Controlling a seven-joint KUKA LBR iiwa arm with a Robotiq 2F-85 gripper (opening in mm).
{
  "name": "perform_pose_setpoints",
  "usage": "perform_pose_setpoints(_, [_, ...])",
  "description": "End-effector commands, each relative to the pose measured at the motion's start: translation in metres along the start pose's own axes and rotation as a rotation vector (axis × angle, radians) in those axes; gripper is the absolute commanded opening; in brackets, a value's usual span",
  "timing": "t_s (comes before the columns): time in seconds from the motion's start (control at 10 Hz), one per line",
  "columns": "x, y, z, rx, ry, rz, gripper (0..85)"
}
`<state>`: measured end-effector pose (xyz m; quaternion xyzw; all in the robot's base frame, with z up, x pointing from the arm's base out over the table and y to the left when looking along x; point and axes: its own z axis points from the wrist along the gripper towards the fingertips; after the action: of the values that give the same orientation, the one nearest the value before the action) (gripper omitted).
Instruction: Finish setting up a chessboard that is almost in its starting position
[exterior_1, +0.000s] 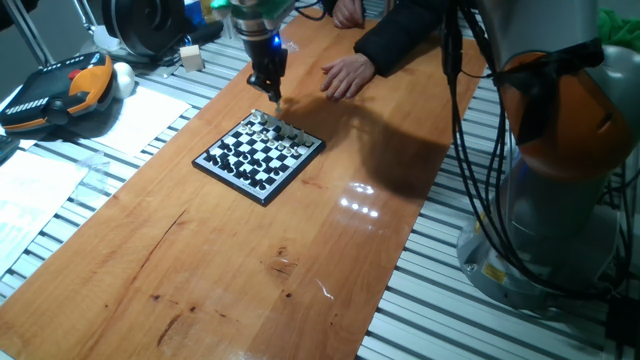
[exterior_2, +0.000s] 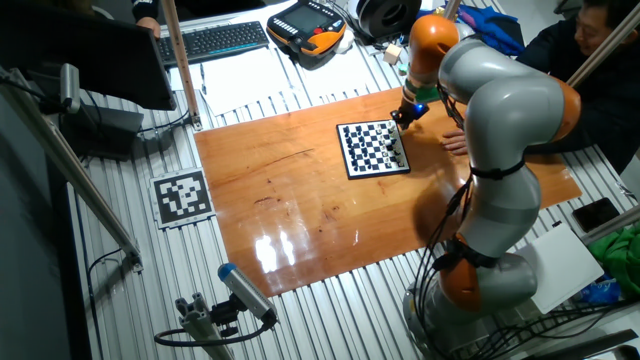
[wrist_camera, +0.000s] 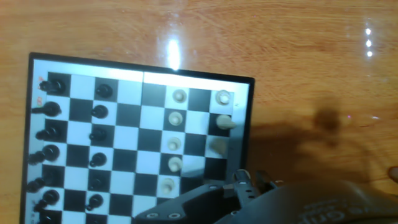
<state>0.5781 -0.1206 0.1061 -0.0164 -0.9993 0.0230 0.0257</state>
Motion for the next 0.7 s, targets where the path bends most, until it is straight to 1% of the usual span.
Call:
perform_pose_setpoints(0.0, [0.000,0.001,0.001,-0.001,0.001,0.000,0.0])
perform_pose_setpoints(0.2, [0.000,0.005,0.003,0.003,0.006,0.002,0.0])
perform_pose_setpoints(0.4, [0.000,0.009,0.009,0.010,0.004,0.004,0.0])
perform_pose_setpoints(0.6, [0.001,0.011,0.014,0.006,0.001,0.003,0.0])
